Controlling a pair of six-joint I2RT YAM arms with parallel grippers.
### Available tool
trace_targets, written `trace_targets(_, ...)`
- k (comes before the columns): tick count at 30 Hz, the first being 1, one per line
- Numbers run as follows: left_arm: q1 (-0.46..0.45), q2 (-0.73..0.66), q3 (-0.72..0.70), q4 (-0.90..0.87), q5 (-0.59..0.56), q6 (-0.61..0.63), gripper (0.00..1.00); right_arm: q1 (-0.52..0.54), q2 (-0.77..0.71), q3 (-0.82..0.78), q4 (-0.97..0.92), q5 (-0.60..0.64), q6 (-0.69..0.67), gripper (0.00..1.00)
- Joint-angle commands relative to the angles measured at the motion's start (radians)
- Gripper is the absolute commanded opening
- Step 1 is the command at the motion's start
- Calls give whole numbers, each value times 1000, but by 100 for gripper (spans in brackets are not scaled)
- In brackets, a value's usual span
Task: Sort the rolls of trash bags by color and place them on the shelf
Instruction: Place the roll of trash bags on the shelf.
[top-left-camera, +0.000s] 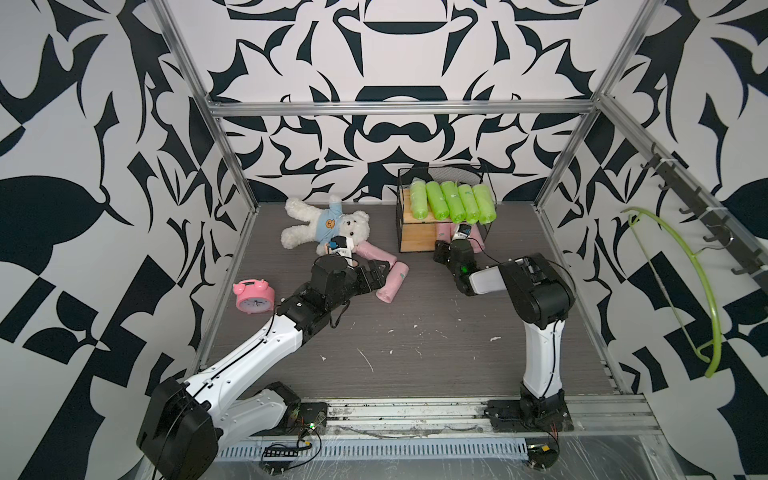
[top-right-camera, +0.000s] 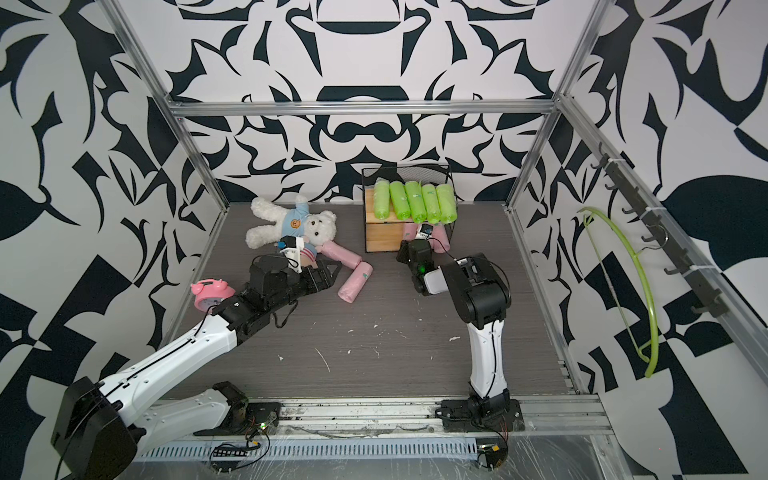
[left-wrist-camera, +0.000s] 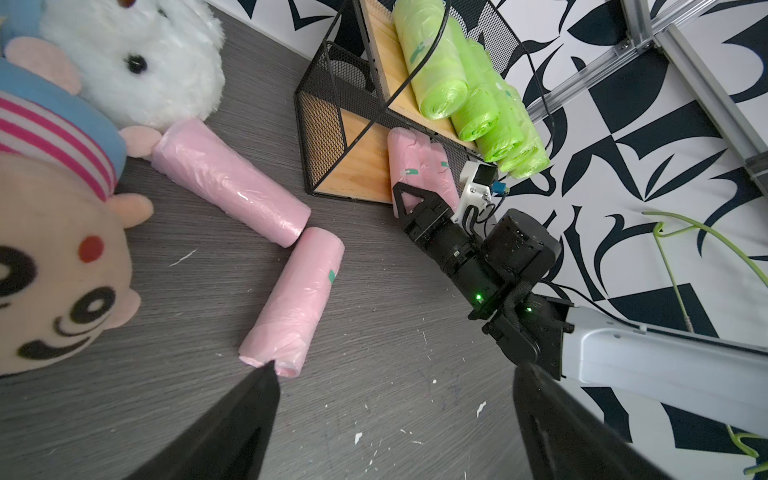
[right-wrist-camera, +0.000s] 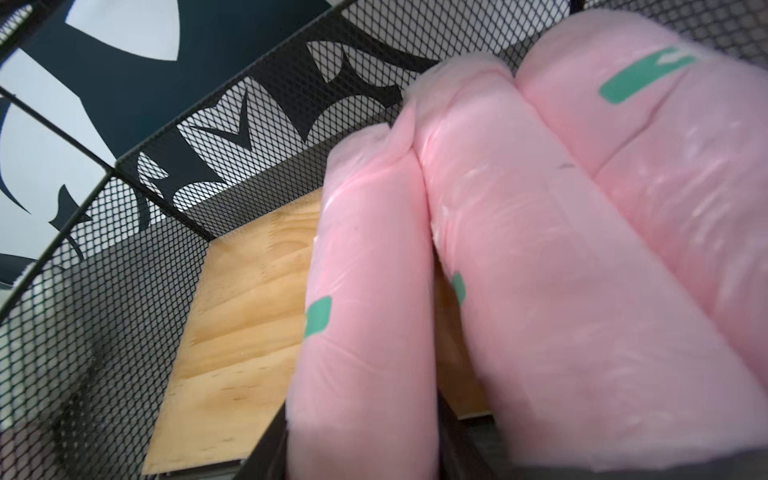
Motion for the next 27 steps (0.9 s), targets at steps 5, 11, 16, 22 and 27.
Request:
trace_targets(5,4,-3,20,-5,10,13,95,-17,-22,32,78,23,25,47)
trace_targets(11,4,-7,22,-8,13,13,95,-20,-45,7,81,23,35,51)
trace_targets(16,4,-6,20,-12,19,13,96,-21,-77,-27,80,24,40,55)
trace_targets(22,3,-4,20,-20,28,16,96,-23,-121,-81,81,24,57,60)
trace_targets(27,4,4,20,-23,39,19,96,-23,-172,-146,94,0,88,62)
